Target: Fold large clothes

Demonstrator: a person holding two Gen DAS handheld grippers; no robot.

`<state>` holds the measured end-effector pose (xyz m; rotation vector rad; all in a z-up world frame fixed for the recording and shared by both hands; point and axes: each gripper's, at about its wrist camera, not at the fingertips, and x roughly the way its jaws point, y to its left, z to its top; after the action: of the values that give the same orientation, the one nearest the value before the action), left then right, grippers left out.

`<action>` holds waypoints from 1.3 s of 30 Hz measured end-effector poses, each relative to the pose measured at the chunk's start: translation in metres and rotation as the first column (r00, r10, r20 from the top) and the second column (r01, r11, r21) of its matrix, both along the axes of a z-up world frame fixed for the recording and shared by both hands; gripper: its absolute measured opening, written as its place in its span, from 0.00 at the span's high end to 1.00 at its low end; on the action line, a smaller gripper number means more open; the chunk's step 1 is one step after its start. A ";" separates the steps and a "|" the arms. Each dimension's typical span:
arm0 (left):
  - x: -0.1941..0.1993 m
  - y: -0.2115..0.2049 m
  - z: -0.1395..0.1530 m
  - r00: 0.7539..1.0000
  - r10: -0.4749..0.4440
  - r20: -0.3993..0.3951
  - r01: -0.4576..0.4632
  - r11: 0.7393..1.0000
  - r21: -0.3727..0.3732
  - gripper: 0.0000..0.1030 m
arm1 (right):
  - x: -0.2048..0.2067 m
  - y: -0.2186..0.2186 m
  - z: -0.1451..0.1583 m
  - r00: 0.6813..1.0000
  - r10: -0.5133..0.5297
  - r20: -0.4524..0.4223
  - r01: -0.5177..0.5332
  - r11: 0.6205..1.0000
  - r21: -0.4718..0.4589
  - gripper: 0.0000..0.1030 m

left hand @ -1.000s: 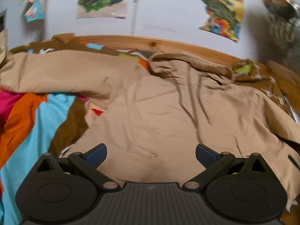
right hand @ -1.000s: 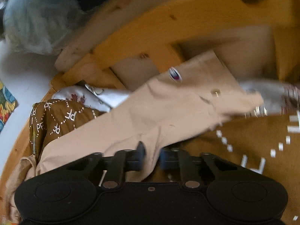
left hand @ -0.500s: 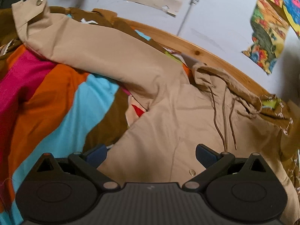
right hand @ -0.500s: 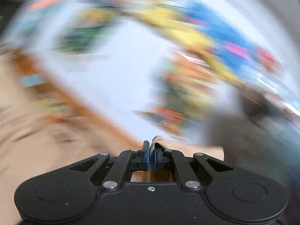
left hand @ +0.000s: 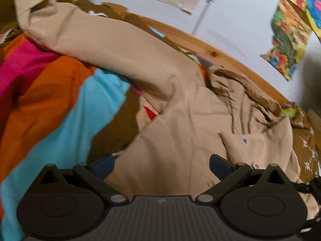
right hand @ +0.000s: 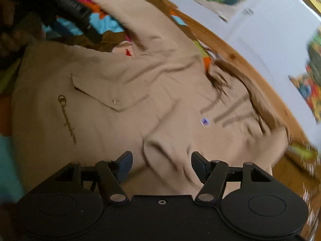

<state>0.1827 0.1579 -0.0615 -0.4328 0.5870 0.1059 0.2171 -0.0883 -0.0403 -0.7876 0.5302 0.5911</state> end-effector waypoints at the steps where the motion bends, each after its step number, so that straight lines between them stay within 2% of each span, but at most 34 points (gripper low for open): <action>1: 0.001 -0.005 -0.001 1.000 -0.025 0.007 0.025 1.000 0.009 0.01 | 0.000 -0.009 0.000 1.000 -0.022 0.003 0.022 1.000 0.010 0.33; 4: 0.008 -0.033 0.002 0.996 -0.090 0.025 0.089 0.995 0.050 0.01 | 0.004 -0.043 0.007 0.993 -0.113 0.022 0.112 0.993 0.041 0.27; 6: 0.021 -0.060 0.009 0.984 -0.175 0.033 0.173 0.983 0.057 0.01 | 0.011 -0.067 0.010 0.978 -0.205 0.023 0.204 0.977 0.057 0.27; 8: 0.037 -0.091 0.016 0.959 -0.277 0.056 0.270 0.956 0.111 0.01 | 0.020 -0.089 0.011 0.953 -0.303 0.014 0.301 0.950 0.077 0.26; 10: 0.060 -0.129 0.021 0.934 -0.356 0.024 0.343 0.915 0.212 0.01 | 0.028 -0.109 0.010 0.926 -0.377 0.004 0.375 0.922 0.101 0.26; 14: 0.102 -0.202 0.019 0.872 -0.486 -0.058 0.475 0.811 0.340 0.02 | 0.034 -0.138 0.011 0.887 -0.461 -0.011 0.457 0.876 0.155 0.27; 16: 0.112 -0.235 0.012 0.826 -0.552 -0.115 0.544 0.725 0.422 0.04 | 0.032 -0.148 0.010 0.881 -0.472 -0.010 0.467 0.867 0.172 0.27; 19: 0.122 -0.276 -0.009 0.763 -0.599 -0.242 0.619 0.569 0.542 0.22 | 0.022 -0.164 0.007 0.876 -0.481 -0.018 0.476 0.859 0.188 0.27; 20: 0.125 -0.287 -0.015 0.752 -0.595 -0.282 0.630 0.524 0.573 0.26 | 0.021 -0.169 0.007 0.876 -0.482 -0.025 0.478 0.857 0.194 0.27; 21: 0.127 -0.293 -0.021 0.754 -0.584 -0.301 0.628 0.506 0.591 0.28 | 0.017 -0.174 0.006 0.874 -0.485 -0.031 0.481 0.854 0.199 0.26; 22: 0.130 -0.297 -0.025 0.760 -0.568 -0.316 0.622 0.497 0.605 0.40 | 0.017 -0.178 0.005 0.873 -0.487 -0.036 0.484 0.851 0.203 0.26; 23: 0.132 -0.298 -0.028 0.767 -0.558 -0.318 0.616 0.500 0.608 0.57 | 0.016 -0.181 0.004 0.872 -0.489 -0.038 0.485 0.849 0.207 0.26; 24: 0.133 -0.296 -0.027 0.771 -0.558 -0.308 0.613 0.519 0.595 0.66 | 0.015 -0.184 0.003 0.871 -0.490 -0.038 0.486 0.848 0.211 0.26; 25: 0.132 -0.290 -0.024 0.784 -0.555 -0.279 0.599 0.559 0.573 0.80 | 0.016 -0.185 0.003 0.871 -0.491 -0.037 0.486 0.847 0.216 0.26; 28: 0.117 -0.256 -0.007 0.841 -0.521 -0.143 0.510 0.679 0.528 0.91 | 0.016 -0.187 0.003 0.866 -0.498 -0.034 0.492 0.839 0.233 0.26; 30: 0.100 -0.225 0.008 0.888 -0.458 -0.023 0.415 0.781 0.466 0.93 | 0.017 -0.185 0.003 0.866 -0.499 -0.030 0.490 0.837 0.243 0.26; 33: 0.076 -0.177 0.020 0.945 -0.319 0.071 0.271 0.887 0.375 0.95 | 0.017 -0.182 0.005 0.870 -0.492 -0.027 0.482 0.839 0.252 0.26; 35: 0.058 -0.143 0.021 0.975 -0.209 0.076 0.178 0.937 0.302 0.97 | 0.018 -0.177 0.007 0.873 -0.487 -0.026 0.477 0.841 0.254 0.26; 36: 0.050 -0.127 0.020 0.985 -0.161 0.061 0.139 0.952 0.273 0.97 | 0.018 -0.175 0.008 0.875 -0.484 -0.026 0.474 0.843 0.255 0.26; 39: 0.035 -0.087 0.012 0.995 -0.079 -0.053 0.089 0.973 0.212 0.96 | 0.021 -0.168 0.011 0.876 -0.481 -0.027 0.470 0.842 0.267 0.26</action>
<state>0.2180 0.0706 -0.0497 -0.1966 0.6295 0.0965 0.2380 -0.2558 -0.0290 -0.3850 0.5701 0.1736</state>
